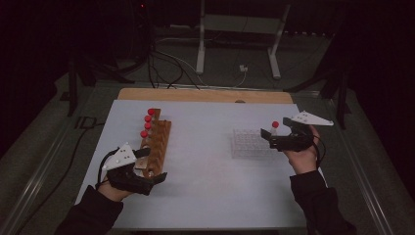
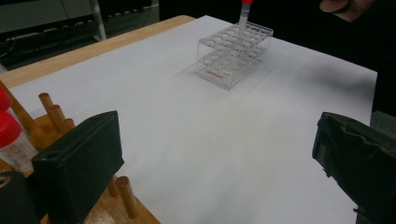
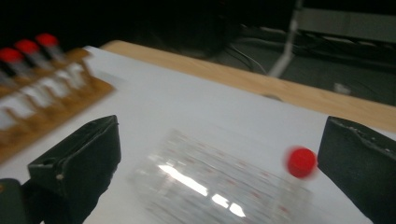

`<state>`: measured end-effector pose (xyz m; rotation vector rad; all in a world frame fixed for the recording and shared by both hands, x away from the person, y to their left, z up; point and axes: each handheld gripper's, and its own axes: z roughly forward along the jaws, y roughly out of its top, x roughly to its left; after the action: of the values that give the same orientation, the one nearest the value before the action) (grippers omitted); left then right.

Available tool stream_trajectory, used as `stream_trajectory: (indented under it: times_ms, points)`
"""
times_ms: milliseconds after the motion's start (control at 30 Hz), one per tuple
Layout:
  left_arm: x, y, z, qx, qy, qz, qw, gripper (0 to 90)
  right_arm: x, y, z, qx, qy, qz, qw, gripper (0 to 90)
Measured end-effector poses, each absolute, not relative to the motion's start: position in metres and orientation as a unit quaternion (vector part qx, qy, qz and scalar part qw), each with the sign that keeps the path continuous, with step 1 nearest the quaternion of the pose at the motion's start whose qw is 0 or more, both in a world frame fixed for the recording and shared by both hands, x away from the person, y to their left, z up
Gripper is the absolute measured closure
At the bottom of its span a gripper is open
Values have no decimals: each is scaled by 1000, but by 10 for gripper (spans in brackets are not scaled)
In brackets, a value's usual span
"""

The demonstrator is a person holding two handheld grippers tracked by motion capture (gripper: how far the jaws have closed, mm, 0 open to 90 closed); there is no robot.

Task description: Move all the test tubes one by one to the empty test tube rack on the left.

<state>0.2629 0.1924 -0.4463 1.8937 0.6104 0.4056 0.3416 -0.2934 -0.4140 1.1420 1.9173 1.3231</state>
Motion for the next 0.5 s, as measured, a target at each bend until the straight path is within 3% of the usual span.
stream_trajectory:
  times_ms: [200, 500]
  points:
    - [263, 192, -447, 793, 254, 166, 529, 25, 353, -308, -432, 453, 706, 470, 275, 3]
    - [264, 191, -449, 797, 254, 164, 524, 25, 365, -312, -455, 483, 704, 439, 279, 185]
